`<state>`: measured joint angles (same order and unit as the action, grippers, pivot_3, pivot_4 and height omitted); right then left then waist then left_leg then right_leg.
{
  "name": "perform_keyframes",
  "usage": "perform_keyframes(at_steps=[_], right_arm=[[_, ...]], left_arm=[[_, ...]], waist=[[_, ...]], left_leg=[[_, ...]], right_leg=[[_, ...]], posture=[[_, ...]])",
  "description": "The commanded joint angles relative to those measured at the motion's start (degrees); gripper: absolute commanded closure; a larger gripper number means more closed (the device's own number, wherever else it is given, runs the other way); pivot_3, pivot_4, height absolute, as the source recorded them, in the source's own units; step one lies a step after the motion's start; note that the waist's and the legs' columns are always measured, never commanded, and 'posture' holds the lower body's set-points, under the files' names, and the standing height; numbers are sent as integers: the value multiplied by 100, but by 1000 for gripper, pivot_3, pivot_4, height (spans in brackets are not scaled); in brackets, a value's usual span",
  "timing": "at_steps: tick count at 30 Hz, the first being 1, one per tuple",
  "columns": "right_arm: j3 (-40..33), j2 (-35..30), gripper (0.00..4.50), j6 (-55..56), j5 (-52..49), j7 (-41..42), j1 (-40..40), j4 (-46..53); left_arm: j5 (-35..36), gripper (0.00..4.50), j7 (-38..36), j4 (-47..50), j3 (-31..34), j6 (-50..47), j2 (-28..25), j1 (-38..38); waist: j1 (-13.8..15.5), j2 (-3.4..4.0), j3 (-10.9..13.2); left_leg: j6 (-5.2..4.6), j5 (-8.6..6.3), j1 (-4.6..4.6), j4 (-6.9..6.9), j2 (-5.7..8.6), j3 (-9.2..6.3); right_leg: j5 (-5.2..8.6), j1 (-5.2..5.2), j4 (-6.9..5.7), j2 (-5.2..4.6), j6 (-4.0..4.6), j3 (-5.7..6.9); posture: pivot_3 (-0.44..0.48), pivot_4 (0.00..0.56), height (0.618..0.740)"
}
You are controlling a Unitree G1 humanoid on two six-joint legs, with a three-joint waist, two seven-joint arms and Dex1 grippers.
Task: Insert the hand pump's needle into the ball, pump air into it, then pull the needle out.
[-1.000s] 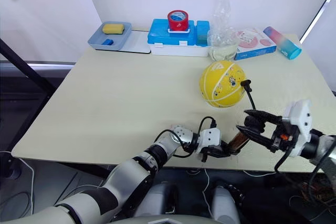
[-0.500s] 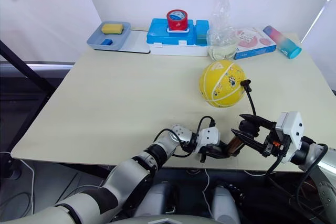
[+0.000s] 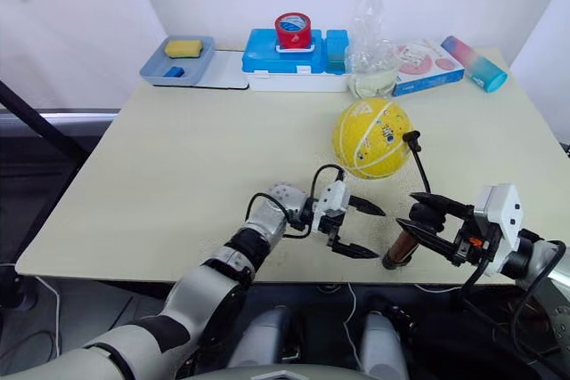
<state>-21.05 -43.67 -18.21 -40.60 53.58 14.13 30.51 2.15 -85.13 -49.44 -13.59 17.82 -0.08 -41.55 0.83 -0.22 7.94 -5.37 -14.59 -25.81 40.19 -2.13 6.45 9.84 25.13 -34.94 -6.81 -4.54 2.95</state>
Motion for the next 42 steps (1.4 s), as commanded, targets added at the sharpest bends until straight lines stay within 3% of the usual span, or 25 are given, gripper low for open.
perform_keyframes(at_steps=[1, 12, 20, 31, 42], right_arm=[[-286, -138, 2489, 3, -127, 99, -138, 84], [-504, -593, 2489, 167, 272, 500, -412, -307], [-599, -1166, 2489, 402, 699, 1005, -762, -860], [282, -1722, 2489, 1325, 1921, 1496, -1524, -1477], [867, -2109, 2489, 1989, 2625, 1919, -2015, -2208]], left_arm=[[358, 0, -334, 941, -11, -378, -332, 259], [1411, 0, -608, 3206, 265, -1419, -2095, 1286], [1977, 0, -464, 4091, 548, -1980, -2894, 1567], [2456, 0, -289, 4912, 759, -2423, -3364, 2004], [2530, 0, -124, 5170, 768, -2476, -3485, 2190]], waist=[[-4, -4, 5], [2, -8, 12], [-11, -9, 15], [-16, -7, 18], [-15, -5, 20]], left_leg=[[-1, 0, 0, 0, 0, 6], [-37, -23, 7, 7, -3, 119], [-46, -30, 8, 13, 0, 138], [-18, -16, 7, 12, -6, 100], [-8, -10, 7, 12, -7, 95]], right_leg=[[-3, 6, -1, 1, -1, -8], [-38, 60, 2, -18, -14, -92], [-41, 59, 7, -26, -13, -103], [-39, 46, 7, -19, -14, -63], [-39, 44, 7, -17, -14, -56]], posture=[[0, 150, 739], [0, 150, 739], [0, 150, 739], [0, 150, 739], [0, 150, 739]])
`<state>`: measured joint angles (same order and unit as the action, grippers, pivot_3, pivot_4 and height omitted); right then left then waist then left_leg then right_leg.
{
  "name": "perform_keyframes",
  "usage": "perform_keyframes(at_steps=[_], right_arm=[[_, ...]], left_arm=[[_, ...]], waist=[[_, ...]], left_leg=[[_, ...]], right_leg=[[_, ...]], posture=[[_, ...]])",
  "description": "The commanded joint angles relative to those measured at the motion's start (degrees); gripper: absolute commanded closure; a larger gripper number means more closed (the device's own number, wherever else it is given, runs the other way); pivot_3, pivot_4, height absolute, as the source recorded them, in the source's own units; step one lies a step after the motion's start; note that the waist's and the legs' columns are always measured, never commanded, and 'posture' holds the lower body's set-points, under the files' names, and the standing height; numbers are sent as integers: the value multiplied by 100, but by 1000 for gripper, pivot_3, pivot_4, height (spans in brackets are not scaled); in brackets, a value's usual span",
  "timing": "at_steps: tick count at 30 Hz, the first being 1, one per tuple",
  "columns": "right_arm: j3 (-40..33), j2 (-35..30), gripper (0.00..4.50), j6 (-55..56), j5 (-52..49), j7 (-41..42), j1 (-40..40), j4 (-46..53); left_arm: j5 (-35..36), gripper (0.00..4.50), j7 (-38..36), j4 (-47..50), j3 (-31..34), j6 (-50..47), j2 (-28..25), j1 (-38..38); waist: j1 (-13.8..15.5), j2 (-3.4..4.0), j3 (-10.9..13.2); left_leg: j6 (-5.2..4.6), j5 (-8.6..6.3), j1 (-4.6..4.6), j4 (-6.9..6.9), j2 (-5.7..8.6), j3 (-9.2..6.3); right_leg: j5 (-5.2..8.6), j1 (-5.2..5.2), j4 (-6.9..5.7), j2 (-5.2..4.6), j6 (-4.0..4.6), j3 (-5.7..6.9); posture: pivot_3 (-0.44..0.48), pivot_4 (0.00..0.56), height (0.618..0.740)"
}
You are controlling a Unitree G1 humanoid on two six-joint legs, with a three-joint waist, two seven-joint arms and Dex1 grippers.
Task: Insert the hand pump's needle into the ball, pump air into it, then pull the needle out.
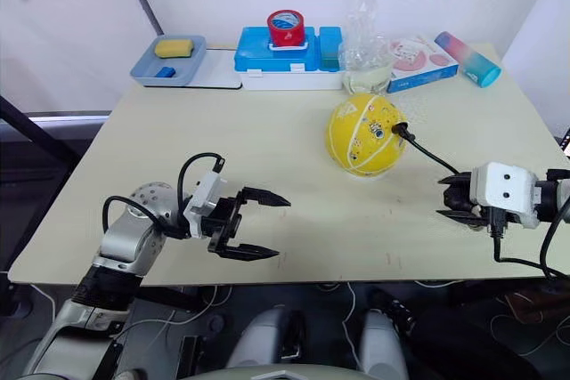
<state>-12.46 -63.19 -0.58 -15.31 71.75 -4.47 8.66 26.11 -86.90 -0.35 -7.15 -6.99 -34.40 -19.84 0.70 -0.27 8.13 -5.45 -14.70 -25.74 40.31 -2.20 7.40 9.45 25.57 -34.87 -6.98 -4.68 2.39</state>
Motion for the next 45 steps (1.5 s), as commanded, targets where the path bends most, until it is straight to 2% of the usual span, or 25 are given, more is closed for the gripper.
perform_keyframes(at_steps=[1, 10, 16, 26, 31, 39, 45], right_arm=[[37, -180, 2489, 258, 131, 128, -177, -66], [487, -458, 2489, 752, 612, 429, -456, -480], [1040, -408, 2489, 785, 859, 637, -892, -659], [2085, 368, 2489, 459, 1366, 522, -1660, -991], [2609, 853, 2489, 897, 1872, 371, -1855, -1372], [3027, 1434, 2489, 1394, 2310, 140, -2217, -2380], [2945, 1509, 2489, 1453, 2261, 79, -2284, -2556]], left_arm=[[137, 0, 62, 269, 123, 3, -54, 21], [175, 0, 122, 316, 129, 10, -84, 32], [244, 0, 160, 332, 178, 0, -95, 24], [174, 0, 255, 330, 172, 105, -100, 99], [156, 0, 386, 472, 156, 114, -99, 243], [149, 0, 543, 613, 142, 110, -121, 362], [134, 0, 553, 591, 125, 140, -129, 378]], waist=[[-3, 1, 0], [-3, 3, 2], [-6, 5, 3], [-16, 6, 4], [-22, 6, 4], [-14, 6, 4], [-12, 6, 4]], left_leg=[[1, 0, 0, 0, 0, 0], [5, 3, 0, 0, 0, 1], [6, 4, 0, 0, 0, 0], [12, 7, -1, 0, -1, 0], [15, 9, -1, 0, 0, 0], [20, 12, 0, 0, 2, 0], [23, 14, 1, 0, 4, -1]], right_leg=[[0, 0, -1, 0, 0, 0], [0, -1, 0, 0, 0, 0], [0, -1, -1, 1, 0, 1], [-1, -1, -1, 3, 1, 3], [0, -2, -2, 7, 1, 3], [0, -9, -2, 8, 1, 9], [0, -11, -2, 11, 0, 11]], posture=[[0, 150, 739], [0, 150, 739], [0, 150, 739], [0, 150, 739], [0, 150, 739], [0, 150, 739], [0, 150, 739]])
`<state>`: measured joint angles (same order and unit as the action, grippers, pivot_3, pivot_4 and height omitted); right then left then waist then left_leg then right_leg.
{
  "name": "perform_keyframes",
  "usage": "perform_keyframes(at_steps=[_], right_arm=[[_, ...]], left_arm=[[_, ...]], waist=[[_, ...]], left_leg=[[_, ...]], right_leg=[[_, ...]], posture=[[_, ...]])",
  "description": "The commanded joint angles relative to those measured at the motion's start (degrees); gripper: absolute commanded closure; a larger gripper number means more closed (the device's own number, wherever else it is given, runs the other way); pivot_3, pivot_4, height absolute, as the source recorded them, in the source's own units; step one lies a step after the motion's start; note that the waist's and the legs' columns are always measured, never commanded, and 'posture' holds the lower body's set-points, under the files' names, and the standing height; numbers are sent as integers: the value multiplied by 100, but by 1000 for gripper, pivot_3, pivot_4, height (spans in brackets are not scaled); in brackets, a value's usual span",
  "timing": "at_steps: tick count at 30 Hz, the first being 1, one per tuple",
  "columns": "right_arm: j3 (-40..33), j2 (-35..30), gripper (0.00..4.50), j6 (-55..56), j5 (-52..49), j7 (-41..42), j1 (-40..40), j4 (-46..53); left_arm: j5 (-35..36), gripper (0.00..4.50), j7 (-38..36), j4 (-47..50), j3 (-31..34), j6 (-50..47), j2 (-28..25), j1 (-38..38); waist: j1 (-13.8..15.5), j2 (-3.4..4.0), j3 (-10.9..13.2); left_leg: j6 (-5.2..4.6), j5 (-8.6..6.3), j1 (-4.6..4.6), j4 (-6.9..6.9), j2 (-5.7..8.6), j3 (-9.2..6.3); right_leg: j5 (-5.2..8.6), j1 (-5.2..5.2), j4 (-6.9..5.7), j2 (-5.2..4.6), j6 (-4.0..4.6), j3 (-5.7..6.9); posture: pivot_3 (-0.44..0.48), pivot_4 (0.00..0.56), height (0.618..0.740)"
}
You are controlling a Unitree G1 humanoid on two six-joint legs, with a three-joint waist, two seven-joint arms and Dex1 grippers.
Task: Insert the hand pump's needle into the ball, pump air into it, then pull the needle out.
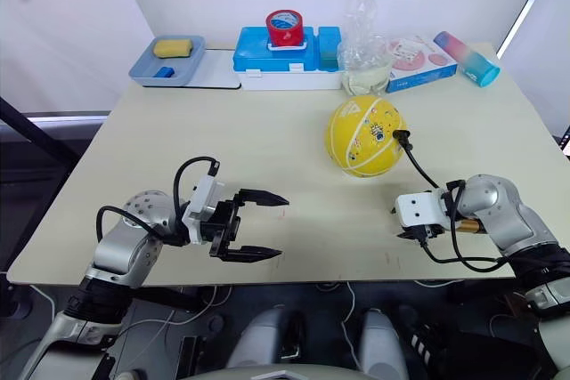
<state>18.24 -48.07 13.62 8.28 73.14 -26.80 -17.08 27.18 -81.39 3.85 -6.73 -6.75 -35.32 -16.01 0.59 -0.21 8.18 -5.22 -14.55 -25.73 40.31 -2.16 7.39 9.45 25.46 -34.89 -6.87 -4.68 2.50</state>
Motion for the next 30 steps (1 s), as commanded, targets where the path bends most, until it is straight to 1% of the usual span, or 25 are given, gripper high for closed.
perform_keyframes(at_steps=[1, 3, 4, 5, 6, 7, 11, 16, 20, 23, 30], right_arm=[[-181, 2, 2489, -58, -189, -42, -15, 99], [-258, -22, 1460, -255, -345, 27, 68, 288], [-299, -62, 1123, -284, -404, 35, 130, 384], [-353, -96, 567, -303, -454, 10, 189, 461], [-444, -131, 293, -295, -525, -40, 260, 548], [-534, -164, 139, -315, -612, -73, 328, 646], [-862, -297, 139, -532, -1009, -60, 599, 1112], [-1573, -438, 139, -1079, -1799, -185, 1354, 2013], [-2191, -201, 139, -1462, -2392, -642, 1907, 2599], [-2739, 103, 139, -1718, -2809, -1115, 2504, 3083], [-3674, 757, 139, -1810, -3455, -1775, 3560, 3694]], left_arm=[[-4, 0, -1, 142, 66, 159, -26, 2], [-62, 0, -21, 93, 32, 239, -21, 12], [-84, 0, -44, 68, 14, 279, -25, 19], [-84, 0, -56, 51, 5, 292, -21, 22], [-87, 0, -68, 34, -6, 306, -12, 21], [-88, 0, -77, 16, -17, 316, -3, 13], [-107, 0, -96, -94, -54, 332, 54, -85], [-115, 0, -27, -248, -114, 254, 242, -310], [-197, 0, 209, -418, -135, 164, 442, -548], [-304, 0, 578, -634, -158, 87, 725, -870], [-513, 0, 1364, -1139, -164, -142, 1346, -1607]], waist=[[-5, 0, 0], [-8, 0, 0], [-6, 0, 0], [-6, 0, 0], [-4, 1, 0], [1, 1, 0], [0, 1, 1], [25, 3, 1], [18, 2, 1], [40, 2, 1], [33, 1, 1]], left_leg=[[0, 0, 0, 0, 0, 1], [1, 1, 0, 0, 0, 0], [2, 1, 1, 0, -1, 0], [3, 2, 1, 0, -1, 0], [3, 2, 1, 0, -1, -1], [3, 2, 0, 0, -1, -1], [3, 1, 1, 0, -4, -3], [3, 1, 0, 0, -5, -12], [2, 1, 1, 0, -1, -14], [1, 1, 1, 0, 0, -17], [0, 1, 6, 1, 6, -44]], right_leg=[[0, 0, 0, 0, 0, 0], [0, 0, 0, 1, 0, 0], [0, 0, 0, 2, 1, 0], [0, 0, 0, 2, 1, 1], [0, 0, 0, 2, 1, 1], [0, 0, 0, 1, 1, 1], [0, -1, -1, 0, 1, 2], [0, -4, 1, 0, 2, 9], [-1, -8, 0, -1, 2, 10], [0, -8, 0, 1, 2, 12], [0, -31, 6, 3, 1, 23]], posture=[[0, 150, 739], [0, 150, 739], [0, 150, 739], [0, 150, 739], [0, 150, 739], [0, 150, 739], [0, 150, 739], [0, 150, 739], [0, 150, 739], [0, 150, 739], [0, 150, 739]])
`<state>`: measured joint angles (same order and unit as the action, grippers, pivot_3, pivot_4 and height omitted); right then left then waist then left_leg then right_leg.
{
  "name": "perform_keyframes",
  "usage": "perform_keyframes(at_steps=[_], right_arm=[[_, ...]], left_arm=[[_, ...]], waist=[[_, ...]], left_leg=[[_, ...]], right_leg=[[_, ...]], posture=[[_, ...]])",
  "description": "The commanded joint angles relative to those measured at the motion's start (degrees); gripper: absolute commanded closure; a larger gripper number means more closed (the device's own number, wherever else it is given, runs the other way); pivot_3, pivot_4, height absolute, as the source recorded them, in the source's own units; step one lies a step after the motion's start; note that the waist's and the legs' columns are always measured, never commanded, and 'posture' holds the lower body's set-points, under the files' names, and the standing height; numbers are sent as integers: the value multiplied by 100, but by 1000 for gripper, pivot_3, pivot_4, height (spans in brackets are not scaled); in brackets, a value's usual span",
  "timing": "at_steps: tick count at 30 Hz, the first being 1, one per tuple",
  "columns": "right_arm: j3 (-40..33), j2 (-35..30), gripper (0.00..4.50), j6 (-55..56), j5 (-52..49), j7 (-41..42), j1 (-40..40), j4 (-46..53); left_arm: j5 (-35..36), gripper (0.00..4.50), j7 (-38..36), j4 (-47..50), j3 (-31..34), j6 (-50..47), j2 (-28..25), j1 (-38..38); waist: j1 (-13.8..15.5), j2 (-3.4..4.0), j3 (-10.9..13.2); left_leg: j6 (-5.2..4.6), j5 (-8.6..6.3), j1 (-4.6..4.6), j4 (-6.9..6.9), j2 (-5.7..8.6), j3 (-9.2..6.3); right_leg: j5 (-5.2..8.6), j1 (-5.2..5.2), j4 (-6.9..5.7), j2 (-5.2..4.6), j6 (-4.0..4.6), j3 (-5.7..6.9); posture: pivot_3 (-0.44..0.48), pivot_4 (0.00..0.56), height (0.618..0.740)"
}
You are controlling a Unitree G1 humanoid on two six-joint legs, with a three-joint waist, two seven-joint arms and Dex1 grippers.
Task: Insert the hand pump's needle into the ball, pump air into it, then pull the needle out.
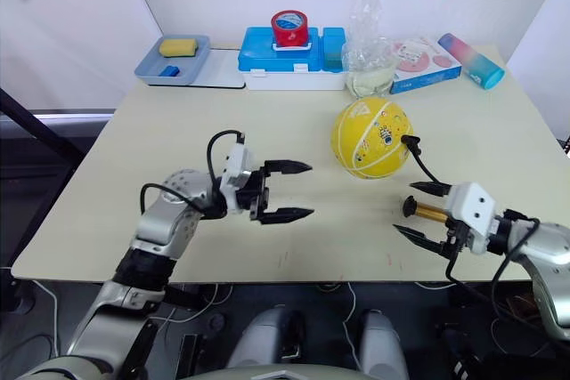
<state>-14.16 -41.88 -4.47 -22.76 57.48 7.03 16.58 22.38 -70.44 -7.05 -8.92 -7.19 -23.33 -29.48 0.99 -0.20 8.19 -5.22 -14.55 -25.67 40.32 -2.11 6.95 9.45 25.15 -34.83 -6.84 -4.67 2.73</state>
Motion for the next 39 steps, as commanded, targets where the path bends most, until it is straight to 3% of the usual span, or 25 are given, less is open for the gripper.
perform_keyframes(at_steps=[1, 7, 11, 21, 32, 39], right_arm=[[-567, 242, 139, -11, -512, -244, 330, 394], [-1032, 497, 139, -76, -1156, -269, 765, 563], [-1353, 425, 139, -225, -1592, -148, 795, 485], [-1476, 231, 139, -525, -1732, -172, 642, 290], [-1160, -11, 139, -1209, -1741, -281, -64, 6], [-550, -374, 139, -2216, -1723, -559, -1396, -613]], left_arm=[[-90, 0, 383, -146, 37, -114, 238, -408], [-303, 0, 981, -725, 91, -179, 711, -1150], [-591, 0, 1569, -1680, 140, 3, 1163, -1864], [-1137, 0, 2633, -3480, 289, 421, 1861, -3137], [-1500, 0, 2971, -4770, 333, 580, 2216, -3657], [-1678, 0, 3104, -5317, 389, 910, 2341, -3709]], waist=[[-1, 0, 0], [-11, -1, 1], [1, -3, 2], [1, -10, 6], [-2, -22, 14], [-3, -23, 15]], left_leg=[[0, 0, 1, 0, 0, -4], [-2, -1, 1, 0, 3, -14], [-12, -6, 1, 1, 8, -25], [-28, -15, -2, 0, 17, -41], [-28, -16, -4, 0, 14, -43], [-28, -16, -4, 1, 2, -43]], right_leg=[[0, -1, 0, 2, 0, 2], [1, -5, 1, 8, 0, 6], [1, -13, 5, 14, 0, 7], [2, -18, 11, 16, 0, 10], [1, -16, 10, 14, 1, 13], [1, -15, 9, 9, 2, 18]], posture=[[0, 150, 739], [0, 150, 739], [0, 150, 739], [0, 150, 739], [0, 150, 739], [0, 150, 739]])
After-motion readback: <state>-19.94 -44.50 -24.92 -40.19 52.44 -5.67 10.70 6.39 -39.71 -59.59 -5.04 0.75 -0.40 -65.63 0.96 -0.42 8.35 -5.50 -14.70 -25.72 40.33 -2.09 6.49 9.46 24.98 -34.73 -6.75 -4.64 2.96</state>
